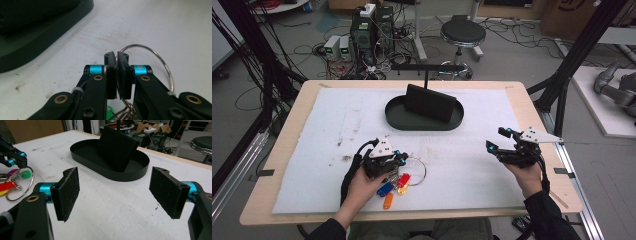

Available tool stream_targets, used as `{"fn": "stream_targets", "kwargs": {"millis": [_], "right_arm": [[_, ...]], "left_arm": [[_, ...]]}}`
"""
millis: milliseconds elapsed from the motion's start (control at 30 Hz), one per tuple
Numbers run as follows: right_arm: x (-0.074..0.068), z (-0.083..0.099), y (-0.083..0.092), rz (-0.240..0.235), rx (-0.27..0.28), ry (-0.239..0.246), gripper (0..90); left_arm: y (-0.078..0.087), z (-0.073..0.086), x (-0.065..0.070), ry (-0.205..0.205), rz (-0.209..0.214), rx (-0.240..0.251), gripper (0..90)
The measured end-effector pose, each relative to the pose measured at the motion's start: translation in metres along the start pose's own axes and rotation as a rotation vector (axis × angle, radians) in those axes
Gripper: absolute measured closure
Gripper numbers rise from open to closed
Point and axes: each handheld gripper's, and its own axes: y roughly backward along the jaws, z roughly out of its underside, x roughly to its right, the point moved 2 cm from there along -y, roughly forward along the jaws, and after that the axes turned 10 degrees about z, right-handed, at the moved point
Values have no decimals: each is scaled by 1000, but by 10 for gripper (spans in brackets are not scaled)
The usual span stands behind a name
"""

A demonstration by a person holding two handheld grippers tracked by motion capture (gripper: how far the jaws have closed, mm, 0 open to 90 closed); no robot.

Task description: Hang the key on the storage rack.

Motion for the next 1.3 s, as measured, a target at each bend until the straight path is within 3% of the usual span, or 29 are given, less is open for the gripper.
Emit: {"fn": "stream_targets", "kwargs": {"millis": [267,300,367,467,633,767,833,1033,1300], "right_arm": [[-10,-2,-5,-27,1,19,246],[-10,-2,-6,-28,3,18,246],[-10,-2,-5,-28,1,17,246],[-9,-2,-6,-27,-3,11,246],[-9,-2,-6,-27,-1,14,246],[-10,-2,-7,-30,-2,21,246],[-10,-2,-7,-32,-10,20,246],[-7,-1,-5,-26,-8,14,246],[-8,-1,-5,-28,-8,20,246]], "left_arm": [[11,-8,14,-74,-18,72,862],[12,-9,17,-81,-12,97,898],[15,-11,20,-90,4,108,898],[14,-9,23,-107,0,87,898],[6,-2,10,-21,-18,39,884],[-6,1,-4,61,-31,-41,781],[-9,3,-6,79,-41,-65,718],[-11,8,-13,155,-17,-87,654],[-21,15,-18,198,5,-156,656]]}}
